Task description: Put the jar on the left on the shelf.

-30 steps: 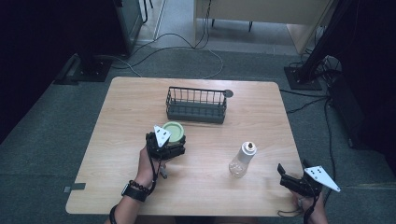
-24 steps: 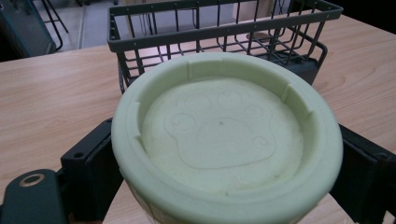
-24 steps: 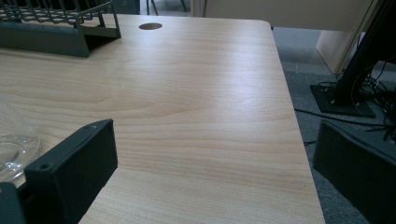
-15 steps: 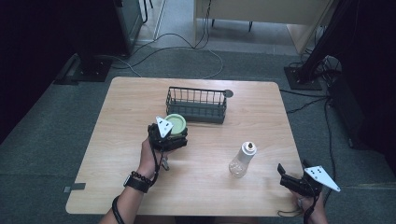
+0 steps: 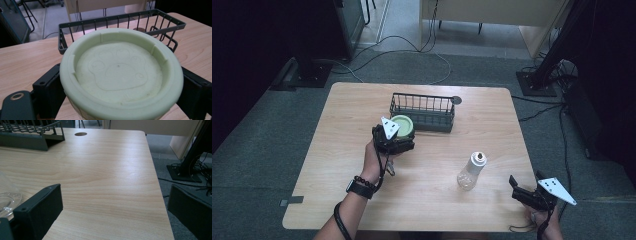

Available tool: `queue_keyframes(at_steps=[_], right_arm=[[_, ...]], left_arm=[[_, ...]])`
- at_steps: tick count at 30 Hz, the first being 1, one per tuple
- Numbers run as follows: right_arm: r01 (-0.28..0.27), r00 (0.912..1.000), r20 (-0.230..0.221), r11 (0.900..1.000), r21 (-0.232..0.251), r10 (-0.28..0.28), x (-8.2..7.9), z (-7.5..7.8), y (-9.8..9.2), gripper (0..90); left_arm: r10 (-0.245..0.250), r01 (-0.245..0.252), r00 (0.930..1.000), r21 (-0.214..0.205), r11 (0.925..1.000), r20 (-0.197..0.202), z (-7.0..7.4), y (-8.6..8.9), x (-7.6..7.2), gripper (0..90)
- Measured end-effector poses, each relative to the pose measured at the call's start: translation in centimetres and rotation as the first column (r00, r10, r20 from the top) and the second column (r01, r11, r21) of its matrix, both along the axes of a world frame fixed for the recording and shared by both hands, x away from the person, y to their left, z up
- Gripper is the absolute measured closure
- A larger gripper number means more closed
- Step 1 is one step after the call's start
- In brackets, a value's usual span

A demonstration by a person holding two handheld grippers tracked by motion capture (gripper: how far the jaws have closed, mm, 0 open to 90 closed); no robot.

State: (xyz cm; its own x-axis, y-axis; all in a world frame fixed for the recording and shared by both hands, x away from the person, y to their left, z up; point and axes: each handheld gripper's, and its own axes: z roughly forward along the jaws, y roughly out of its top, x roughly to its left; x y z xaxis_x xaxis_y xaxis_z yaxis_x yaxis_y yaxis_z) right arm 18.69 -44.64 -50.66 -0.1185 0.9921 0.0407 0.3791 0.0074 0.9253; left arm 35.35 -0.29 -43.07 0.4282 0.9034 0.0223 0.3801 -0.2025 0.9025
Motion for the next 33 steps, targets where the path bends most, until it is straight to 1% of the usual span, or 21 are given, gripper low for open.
queue_keyframes(at_steps=[2, 3, 5, 8, 9, 11, 14, 15, 16, 18, 19, 21, 24, 26, 27, 29, 32, 33], right_arm=[[0.0, 1.0, 0.001, 1.0, -0.002, 0.0, 0.0, 0.0, 0.0, 0.0], [-0.001, 1.0, 0.0, 1.0, -0.001, 0.001, 0.0, 0.0, 0.0, 0.0], [-0.002, 1.0, 0.0, 1.0, -0.003, 0.002, 0.0, 0.0, 0.0, 0.0], [-0.001, 1.0, -0.001, 1.0, -0.002, 0.001, 0.0, 0.0, 0.0, 0.0], [-0.001, 1.0, 0.0, 1.0, -0.002, 0.001, 0.0, 0.0, 0.0, 0.0], [0.0, 1.0, 0.001, 1.0, -0.006, 0.0, 0.0, 0.0, 0.0, 0.0], [-0.001, 1.0, 0.001, 1.0, -0.006, 0.001, 0.0, 0.0, 0.0, 0.0], [0.0, 1.0, 0.001, 1.0, -0.006, 0.0, 0.0, 0.0, 0.0, 0.0], [0.0, 1.0, 0.0, 1.0, -0.005, 0.0, 0.0, 0.0, 0.0, 0.0], [0.0, 1.0, 0.002, 1.0, -0.008, 0.0, 0.0, 0.0, 0.0, 0.0], [0.0, 1.0, 0.002, 1.0, -0.008, 0.0, 0.0, 0.0, 0.0, 0.0], [0.0, 1.0, 0.001, 1.0, -0.006, 0.0, 0.0, 0.0, 0.0, 0.0], [-0.001, 1.0, 0.001, 1.0, -0.006, 0.001, 0.0, 0.0, 0.0, 0.0], [-0.001, 1.0, 0.0, 1.0, -0.007, 0.001, 0.0, 0.0, 0.1, 0.0], [-0.001, 1.0, 0.0, 1.0, -0.007, 0.001, 0.0, 0.0, 0.1, 0.0], [-0.001, 1.0, 0.0, 1.0, -0.008, 0.001, 0.0, 0.0, 0.1, 0.0], [-0.001, 1.0, 0.001, 1.0, -0.008, 0.001, 0.0, 0.0, 0.1, 0.0], [-0.001, 1.0, 0.001, 1.0, -0.008, 0.001, 0.0, 0.0, 0.1, 0.0]], left_arm=[[0.001, -0.001, 1.0, 0.0, 1.0, 0.001, 0.1, 0.0, 0.1, 11.0], [0.005, -0.005, 1.0, -0.008, 1.0, 0.002, 0.3, 0.0, 0.4, 11.1], [0.006, -0.006, 1.0, -0.01, 0.9999, 0.004, 0.4, -0.1, 0.6, 11.1], [0.004, -0.004, 1.0, -0.007, 1.0, 0.006, 0.7, -0.2, 0.9, 11.1], [0.006, -0.006, 0.9999, -0.004, 1.0, 0.01, 1.0, -0.3, 1.2, 11.1], [0.006, -0.006, 0.9999, -0.004, 1.0, 0.01, 1.0, -0.3, 1.2, 11.0], [0.011, -0.011, 0.9999, -0.01, 0.9999, 0.008, 1.2, -0.2, 1.6, 11.0], [0.013, -0.013, 0.9999, -0.01, 0.9999, 0.009, 1.3, -0.2, 1.8, 11.1], [0.02, -0.02, 0.9998, -0.015, 0.9997, 0.004, 1.4, -0.1, 2.3, 11.1], [0.02, -0.02, 0.9998, -0.015, 0.9997, 0.004, 1.4, -0.1, 2.3, 11.1], [0.024, -0.024, 0.9997, -0.012, 0.9996, 0.005, 1.6, 0.0, 2.6, 11.1], [0.024, -0.024, 0.9997, -0.012, 0.9996, 0.005, 1.6, 0.0, 2.6, 11.1], [0.03, -0.03, 0.9995, -0.013, 0.9995, 0.011, 2.1, 0.0, 3.3, 11.1], [0.03, -0.03, 0.9995, -0.013, 0.9995, 0.011, 2.1, 0.0, 3.3, 11.1], [0.035, -0.035, 0.9993, -0.014, 0.9993, 0.013, 2.3, 0.0, 3.7, 11.1], [0.035, -0.035, 0.9993, -0.014, 0.9993, 0.013, 2.3, 0.0, 3.7, 11.1], [0.041, -0.041, 0.9991, -0.008, 0.9991, 0.014, 2.4, 0.0, 4.2, 11.1], [0.043, -0.043, 0.999, -0.005, 0.9991, 0.014, 2.6, 0.0, 4.8, 11.1]])
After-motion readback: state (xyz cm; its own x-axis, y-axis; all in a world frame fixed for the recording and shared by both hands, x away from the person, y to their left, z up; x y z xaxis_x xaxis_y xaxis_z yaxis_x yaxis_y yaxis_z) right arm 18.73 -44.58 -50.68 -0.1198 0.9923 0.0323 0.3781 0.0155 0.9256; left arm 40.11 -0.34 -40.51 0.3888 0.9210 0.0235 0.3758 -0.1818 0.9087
